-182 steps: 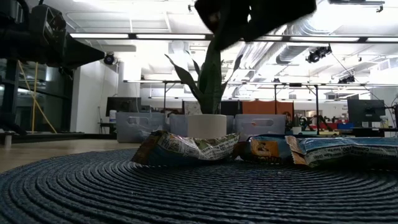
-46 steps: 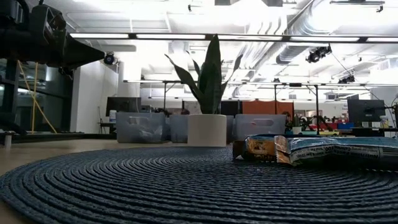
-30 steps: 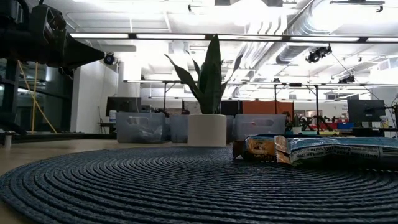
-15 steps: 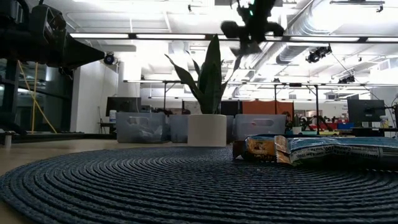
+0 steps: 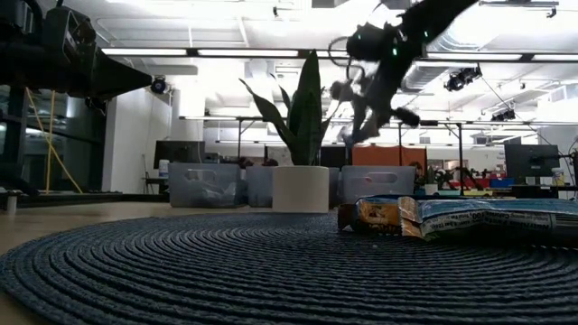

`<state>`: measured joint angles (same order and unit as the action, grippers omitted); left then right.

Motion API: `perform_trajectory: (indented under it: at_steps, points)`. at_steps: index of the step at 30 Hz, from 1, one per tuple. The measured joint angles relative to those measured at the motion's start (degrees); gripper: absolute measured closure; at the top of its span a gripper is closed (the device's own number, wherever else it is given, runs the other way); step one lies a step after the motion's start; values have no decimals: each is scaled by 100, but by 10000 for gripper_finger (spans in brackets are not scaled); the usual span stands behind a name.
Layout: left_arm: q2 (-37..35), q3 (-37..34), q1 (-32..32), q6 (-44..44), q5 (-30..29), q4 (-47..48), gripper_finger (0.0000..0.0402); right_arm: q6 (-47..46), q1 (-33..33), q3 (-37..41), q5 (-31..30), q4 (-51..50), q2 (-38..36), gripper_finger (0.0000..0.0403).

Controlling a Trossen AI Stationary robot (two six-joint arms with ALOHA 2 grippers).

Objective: Pick and place Granola Bars by type
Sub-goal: Put the orange granola bar into the right black bin

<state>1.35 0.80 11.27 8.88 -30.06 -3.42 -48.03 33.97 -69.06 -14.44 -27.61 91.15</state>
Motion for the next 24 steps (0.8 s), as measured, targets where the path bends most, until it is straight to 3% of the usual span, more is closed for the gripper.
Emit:
perform_trajectory:
  at_steps: [6,11,24]
  points:
    - [0,0,0,0,0,0,400,-1380,-62,1192,127,1508,2,347]
    - [0,1,0,0,2,0,400,-1934,-76,1876,88,2367,2,347]
    - [0,1,0,0,0,0,400,-1498,-73,2090,103,2633,2,320]
